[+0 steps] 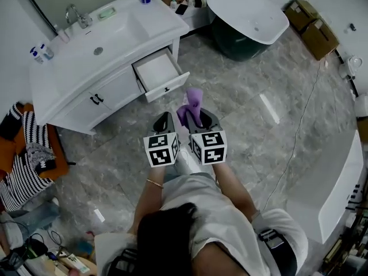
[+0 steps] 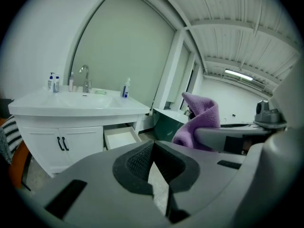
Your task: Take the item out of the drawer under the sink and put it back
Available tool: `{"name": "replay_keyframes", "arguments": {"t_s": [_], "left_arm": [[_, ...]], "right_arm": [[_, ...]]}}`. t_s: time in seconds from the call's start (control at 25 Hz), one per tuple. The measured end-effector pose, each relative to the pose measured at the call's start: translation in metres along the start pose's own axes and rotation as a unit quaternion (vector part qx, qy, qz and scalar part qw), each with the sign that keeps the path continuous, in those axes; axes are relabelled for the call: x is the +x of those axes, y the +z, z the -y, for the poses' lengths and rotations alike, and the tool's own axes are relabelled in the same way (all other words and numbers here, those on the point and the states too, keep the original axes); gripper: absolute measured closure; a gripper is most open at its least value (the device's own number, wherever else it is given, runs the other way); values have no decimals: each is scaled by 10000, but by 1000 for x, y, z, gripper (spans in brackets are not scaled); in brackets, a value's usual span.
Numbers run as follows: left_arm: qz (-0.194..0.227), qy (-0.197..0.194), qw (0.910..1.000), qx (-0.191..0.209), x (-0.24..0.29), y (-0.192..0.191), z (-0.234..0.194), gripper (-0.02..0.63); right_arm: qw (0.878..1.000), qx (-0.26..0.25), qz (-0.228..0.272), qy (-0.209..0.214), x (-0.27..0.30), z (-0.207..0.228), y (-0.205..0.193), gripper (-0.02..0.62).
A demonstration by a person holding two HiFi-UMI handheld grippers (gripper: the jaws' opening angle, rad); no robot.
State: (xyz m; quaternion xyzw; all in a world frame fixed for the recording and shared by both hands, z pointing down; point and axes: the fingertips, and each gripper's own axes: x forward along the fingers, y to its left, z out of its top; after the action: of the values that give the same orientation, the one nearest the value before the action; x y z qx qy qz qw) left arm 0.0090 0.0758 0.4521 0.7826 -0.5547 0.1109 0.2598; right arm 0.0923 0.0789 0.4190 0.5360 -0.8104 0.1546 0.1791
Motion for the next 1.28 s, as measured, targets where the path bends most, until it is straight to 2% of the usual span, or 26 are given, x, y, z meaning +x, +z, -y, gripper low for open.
{"name": "replay_keyframes", "arguments": {"t_s": [0.36,0.64,1.0,1.28], "left_arm": [[-75,-173,9997,158,37,36,-39,603],[-164,-271,9994,128,59,50,-65,603],[-193,-128,9997,63,69,53,-94,603],[-301,-61,9995,64,83,53,-104,603]], "right_arm": [[9996,-21,-17,-273,56,-2,29,502],[9998,47,-65,-170,93,-17,40,502],[9997,101,-147,-136,117,-23,41,502],[9997,113,-226,55,142,-21,42,502]]}}
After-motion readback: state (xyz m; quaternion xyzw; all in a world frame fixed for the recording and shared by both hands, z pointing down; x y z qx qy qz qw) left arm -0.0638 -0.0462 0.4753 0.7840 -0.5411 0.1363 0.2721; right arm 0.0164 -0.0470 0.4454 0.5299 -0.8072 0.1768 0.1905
